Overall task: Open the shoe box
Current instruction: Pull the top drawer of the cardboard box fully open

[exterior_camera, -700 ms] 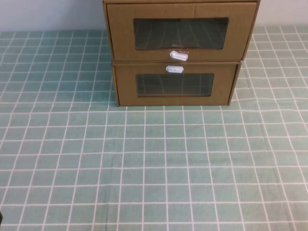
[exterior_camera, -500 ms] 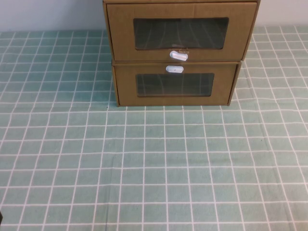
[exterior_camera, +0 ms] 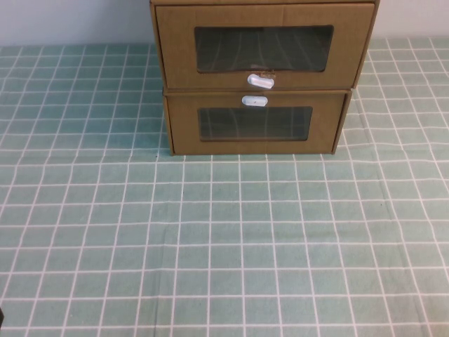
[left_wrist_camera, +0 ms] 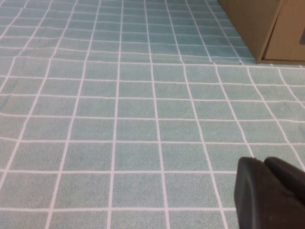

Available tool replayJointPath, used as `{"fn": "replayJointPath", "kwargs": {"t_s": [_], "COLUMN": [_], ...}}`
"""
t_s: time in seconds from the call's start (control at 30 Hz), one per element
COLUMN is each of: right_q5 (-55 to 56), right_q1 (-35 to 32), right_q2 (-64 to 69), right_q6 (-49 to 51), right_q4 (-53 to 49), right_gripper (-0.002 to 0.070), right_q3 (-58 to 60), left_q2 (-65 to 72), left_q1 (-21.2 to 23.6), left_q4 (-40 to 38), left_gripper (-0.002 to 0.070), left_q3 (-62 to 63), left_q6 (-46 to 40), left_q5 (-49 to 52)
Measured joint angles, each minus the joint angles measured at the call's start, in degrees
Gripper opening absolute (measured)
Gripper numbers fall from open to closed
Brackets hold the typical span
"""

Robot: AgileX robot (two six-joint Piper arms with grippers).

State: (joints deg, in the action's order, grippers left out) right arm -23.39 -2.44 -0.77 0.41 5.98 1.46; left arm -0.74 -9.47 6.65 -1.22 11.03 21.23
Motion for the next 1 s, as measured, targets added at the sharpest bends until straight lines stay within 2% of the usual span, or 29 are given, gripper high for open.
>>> {"fn": "replayJointPath", "kwargs": {"t_s": [0.37, 0.53, 0.8, 1.0], "right_q5": [0.0, 1.76, 18.27, 25.52], "right_q1": [0.0, 0.0, 0.0, 0.0], "right_q2": [0.0, 0.0, 0.0, 0.0], "right_q6": [0.0, 0.0, 0.0, 0.0], "right_q4": [0.0, 0.59, 6.74, 8.06], "right_gripper": [-0.0013, -0.0013, -0.0013, -0.0013], "right_q3": [0.0, 0.0, 0.0, 0.0], "left_q2": [0.0, 0.0, 0.0, 0.0], "left_q1": [0.0, 0.0, 0.0, 0.0], "left_q4": [0.0, 0.0, 0.0, 0.0], "left_gripper": [-0.0005, -0.0005, -0.0005, -0.0005], "left_q3": [-0.23, -0.25, -0.25, -0.25], "left_q6": [0.0, 0.0, 0.0, 0.0], "left_q5": [-1.95, -8.37, -24.26, -26.39]}}
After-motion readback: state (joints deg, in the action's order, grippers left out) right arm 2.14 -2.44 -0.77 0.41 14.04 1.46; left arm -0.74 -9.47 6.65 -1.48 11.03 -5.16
